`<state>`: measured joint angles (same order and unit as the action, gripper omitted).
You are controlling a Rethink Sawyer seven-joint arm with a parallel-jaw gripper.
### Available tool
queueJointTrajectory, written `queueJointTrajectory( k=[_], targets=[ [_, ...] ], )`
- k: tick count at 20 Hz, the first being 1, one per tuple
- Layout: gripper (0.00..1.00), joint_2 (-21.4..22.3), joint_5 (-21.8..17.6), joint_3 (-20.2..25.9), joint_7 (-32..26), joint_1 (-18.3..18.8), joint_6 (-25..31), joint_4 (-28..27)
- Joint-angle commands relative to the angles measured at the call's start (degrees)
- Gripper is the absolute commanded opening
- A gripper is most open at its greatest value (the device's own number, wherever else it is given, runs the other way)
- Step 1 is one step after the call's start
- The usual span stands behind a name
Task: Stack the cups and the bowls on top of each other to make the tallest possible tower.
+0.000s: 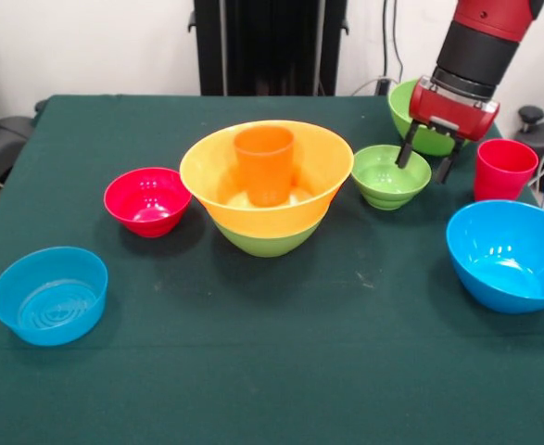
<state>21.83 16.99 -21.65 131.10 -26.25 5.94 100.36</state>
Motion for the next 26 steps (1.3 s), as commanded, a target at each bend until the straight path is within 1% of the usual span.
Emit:
queueJointTrajectory(
  k=[1,5,12,16,21,26],
  targets=[
    [1.0,-3.51,3.39,6.25,10.25,-1.03,2.83,-1.94],
    [1.0,-4.33,3.91,5.75,9.86,-1.25,1.79,-1.92],
    [1.0,-6.59,5.27,2.25,9.96,-3.62,3.82,-3.0],
    [1.0,-7.04,5.45,1.81,9.28,-3.66,3.61,-3.07],
    [1.0,-8.12,6.5,0.02,9.73,-5.16,5.23,-4.14],
    [1.0,-8.85,6.8,-0.74,9.44,-5.37,5.51,-4.56]
  ],
)
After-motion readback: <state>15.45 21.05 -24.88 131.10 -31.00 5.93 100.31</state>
